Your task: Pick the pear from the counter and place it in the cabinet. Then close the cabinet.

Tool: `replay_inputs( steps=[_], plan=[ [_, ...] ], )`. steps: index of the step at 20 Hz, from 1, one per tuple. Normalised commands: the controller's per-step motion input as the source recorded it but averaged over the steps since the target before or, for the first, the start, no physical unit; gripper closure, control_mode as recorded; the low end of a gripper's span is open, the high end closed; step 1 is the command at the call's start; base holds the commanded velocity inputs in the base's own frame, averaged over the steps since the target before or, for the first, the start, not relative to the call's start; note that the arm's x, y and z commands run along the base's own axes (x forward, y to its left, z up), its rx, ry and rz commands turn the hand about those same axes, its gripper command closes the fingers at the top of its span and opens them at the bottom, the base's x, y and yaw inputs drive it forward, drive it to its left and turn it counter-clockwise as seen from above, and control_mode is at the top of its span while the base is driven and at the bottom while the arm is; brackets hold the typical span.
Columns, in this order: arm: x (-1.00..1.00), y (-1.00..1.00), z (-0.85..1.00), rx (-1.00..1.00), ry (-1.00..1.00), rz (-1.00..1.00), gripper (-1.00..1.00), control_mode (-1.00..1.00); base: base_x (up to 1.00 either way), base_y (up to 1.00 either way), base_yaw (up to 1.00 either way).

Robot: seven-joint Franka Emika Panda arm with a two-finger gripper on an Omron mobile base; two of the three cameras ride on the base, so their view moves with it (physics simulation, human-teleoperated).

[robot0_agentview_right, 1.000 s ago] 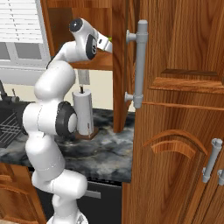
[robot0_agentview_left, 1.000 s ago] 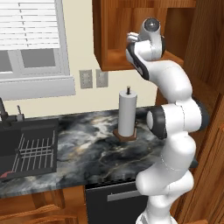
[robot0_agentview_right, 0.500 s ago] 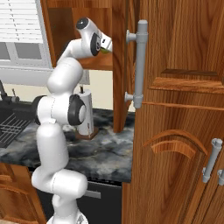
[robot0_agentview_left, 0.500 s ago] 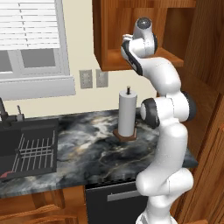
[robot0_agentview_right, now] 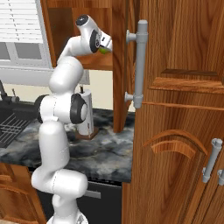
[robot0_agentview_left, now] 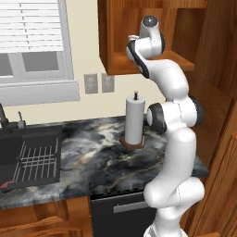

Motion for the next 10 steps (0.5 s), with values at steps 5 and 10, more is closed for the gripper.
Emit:
replay_inputs(
  steps=[5, 10],
  plan=[
    [-0.35, 0.0, -0.17, -0.08, -0.15, 0.02, -1.0, -1.0, 0.0, 0.0, 0.0],
    [-0.84, 0.02, 0.01, -0.16, -0.32, 0.03, -1.0, -1.0, 0.0, 0.0, 0.0]
  ],
)
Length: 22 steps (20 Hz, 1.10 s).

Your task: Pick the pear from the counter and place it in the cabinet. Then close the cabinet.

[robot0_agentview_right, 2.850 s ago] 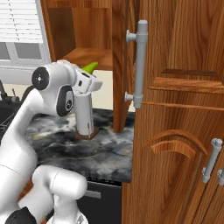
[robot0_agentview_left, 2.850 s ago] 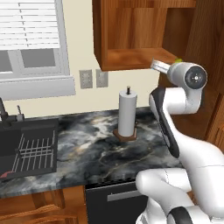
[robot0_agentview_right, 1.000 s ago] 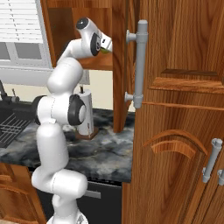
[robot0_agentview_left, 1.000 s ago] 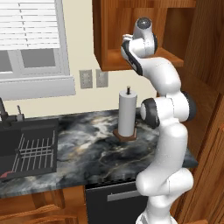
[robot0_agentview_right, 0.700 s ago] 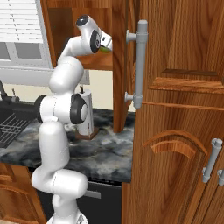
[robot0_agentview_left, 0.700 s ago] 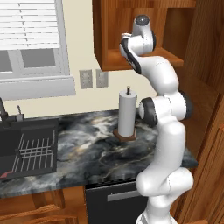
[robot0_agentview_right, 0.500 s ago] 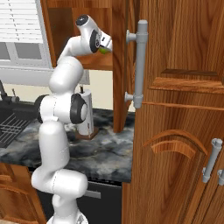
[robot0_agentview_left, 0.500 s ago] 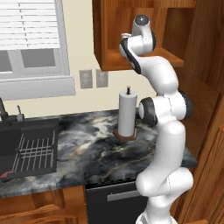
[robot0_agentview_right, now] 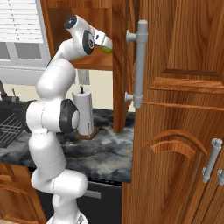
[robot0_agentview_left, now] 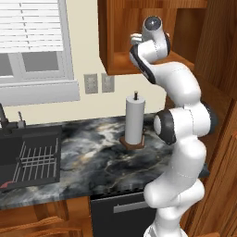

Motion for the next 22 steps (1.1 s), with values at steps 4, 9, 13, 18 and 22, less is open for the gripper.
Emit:
replay_inputs(
  steps=[4, 9, 13, 18, 22],
  plan=[
    [-1.0, 0.15, 0.0, -0.15, -0.23, 0.05, -1.0, -1.0, 0.0, 0.0, 0.0],
    [-1.0, 0.08, 0.01, -0.07, -0.13, 0.05, -1.0, -1.0, 0.0, 0.0, 0.0],
    [-1.0, 0.01, 0.28, 0.0, -0.01, 0.02, -1.0, -1.0, 0.0, 0.0, 0.0],
    [-1.0, 0.0, 0.74, 0.06, 0.08, 0.0, -1.0, -1.0, 0.0, 0.0, 0.0],
    [-1.0, 0.0, 0.7, 0.08, 0.12, 0.0, -1.0, -1.0, 0.0, 0.0, 0.0]
  ],
)
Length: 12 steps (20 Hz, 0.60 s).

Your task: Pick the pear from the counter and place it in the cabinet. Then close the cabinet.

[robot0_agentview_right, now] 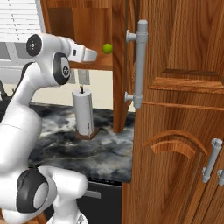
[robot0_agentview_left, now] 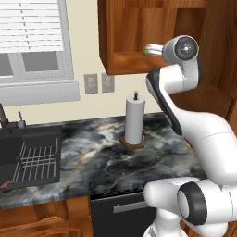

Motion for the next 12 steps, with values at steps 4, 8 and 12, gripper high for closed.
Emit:
replay_inputs(
  steps=[4, 8, 12],
  plan=[
    [-1.0, 0.0, 0.45, 0.08, 0.11, 0.0, -1.0, -1.0, 0.0, 0.0, 0.0],
    [-1.0, 0.0, 0.06, 0.06, 0.06, 0.0, -1.0, -1.0, 0.0, 0.0, 0.0],
    [-1.0, 0.0, -0.02, 0.0, -0.03, 0.0, -1.0, -1.0, 0.0, 0.0, 0.0]
  ],
)
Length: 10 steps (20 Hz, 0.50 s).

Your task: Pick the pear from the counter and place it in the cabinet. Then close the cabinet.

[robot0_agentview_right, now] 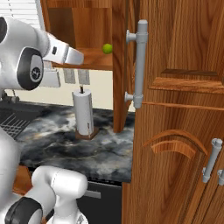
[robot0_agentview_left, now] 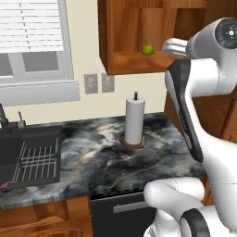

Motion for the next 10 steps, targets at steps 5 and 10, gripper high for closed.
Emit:
replay_inputs(
  steps=[5, 10],
  plan=[
    [-1.0, 0.0, -0.01, 0.02, -0.12, 0.0, -1.0, -1.0, 0.0, 0.0, 0.0],
    [-1.0, -0.12, 0.01, 0.09, -0.07, -0.02, -1.0, -1.0, 0.0, 0.0, 0.0]
  ],
)
